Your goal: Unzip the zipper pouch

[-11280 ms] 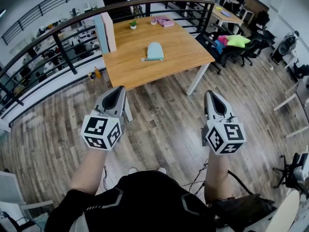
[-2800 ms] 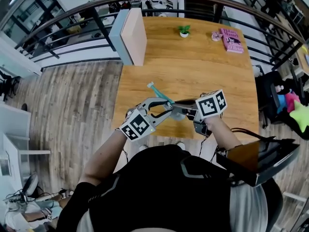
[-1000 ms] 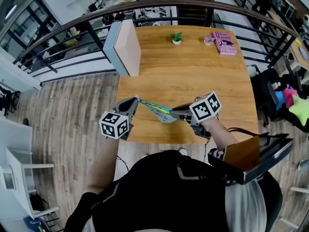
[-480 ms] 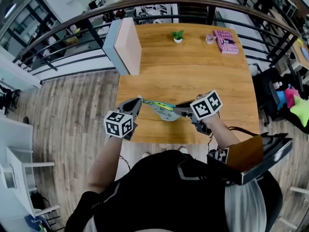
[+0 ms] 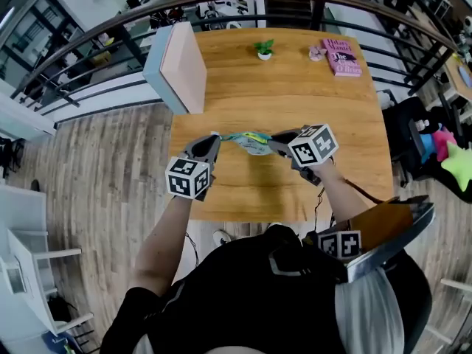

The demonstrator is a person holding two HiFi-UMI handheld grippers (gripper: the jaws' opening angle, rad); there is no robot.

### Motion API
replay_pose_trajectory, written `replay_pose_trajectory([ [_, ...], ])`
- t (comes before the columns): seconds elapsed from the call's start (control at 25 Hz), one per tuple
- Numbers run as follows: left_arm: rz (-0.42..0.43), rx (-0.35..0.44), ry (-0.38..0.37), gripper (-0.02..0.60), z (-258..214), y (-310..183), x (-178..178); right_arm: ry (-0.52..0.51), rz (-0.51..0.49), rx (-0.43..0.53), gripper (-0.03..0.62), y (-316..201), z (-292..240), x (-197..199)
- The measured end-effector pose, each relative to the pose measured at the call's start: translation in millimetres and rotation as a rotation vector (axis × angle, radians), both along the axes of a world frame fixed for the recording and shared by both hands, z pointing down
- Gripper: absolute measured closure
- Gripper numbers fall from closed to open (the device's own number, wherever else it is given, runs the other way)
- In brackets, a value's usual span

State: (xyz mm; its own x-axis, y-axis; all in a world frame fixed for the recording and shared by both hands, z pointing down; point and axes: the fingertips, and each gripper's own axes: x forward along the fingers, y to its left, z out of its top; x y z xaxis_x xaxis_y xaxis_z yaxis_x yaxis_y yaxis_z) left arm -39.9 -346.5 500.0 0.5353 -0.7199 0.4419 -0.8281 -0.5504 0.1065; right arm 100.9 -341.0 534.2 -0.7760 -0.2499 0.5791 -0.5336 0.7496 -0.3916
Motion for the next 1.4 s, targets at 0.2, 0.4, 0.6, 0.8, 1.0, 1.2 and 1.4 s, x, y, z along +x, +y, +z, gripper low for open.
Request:
replay_pose_trajectory([
  [0.2,0.028,-0.111,-0.070,0.549,59.7,19.3,7.1,0.009,-0.013,-0.076,0.545,12.2,53.6,6.0],
  [0.4,0.034,-0.228,-0.103,0.549,109.9,47.9,5.3,0.018,-0.040,-0.170,0.545,39.8,99.1,3.2],
  [0.6,0.047,-0.305,-0.122,0.549,145.5,70.9,7.0,0.049,-0.056,-0.232,0.545,62.2,133.2,5.4],
  [0.8,0.064,-0.369,-0.155,0.549,175.7,89.1,8.7,0.079,-0.045,-0.272,0.545,80.2,163.8,7.2],
  [1.0,0.075,-0.403,-0.181,0.549,196.4,102.6,11.8,0.130,-0.034,-0.284,0.545,91.4,183.1,11.7],
  [1.2,0.066,-0.416,-0.230,0.549,211.7,110.9,6.4,0.181,-0.029,-0.256,0.542,97.0,195.2,9.8],
  [1.4,0.061,-0.402,-0.221,0.547,212.6,119.3,8.2,0.187,0.023,-0.232,0.528,99.2,196.6,13.8],
])
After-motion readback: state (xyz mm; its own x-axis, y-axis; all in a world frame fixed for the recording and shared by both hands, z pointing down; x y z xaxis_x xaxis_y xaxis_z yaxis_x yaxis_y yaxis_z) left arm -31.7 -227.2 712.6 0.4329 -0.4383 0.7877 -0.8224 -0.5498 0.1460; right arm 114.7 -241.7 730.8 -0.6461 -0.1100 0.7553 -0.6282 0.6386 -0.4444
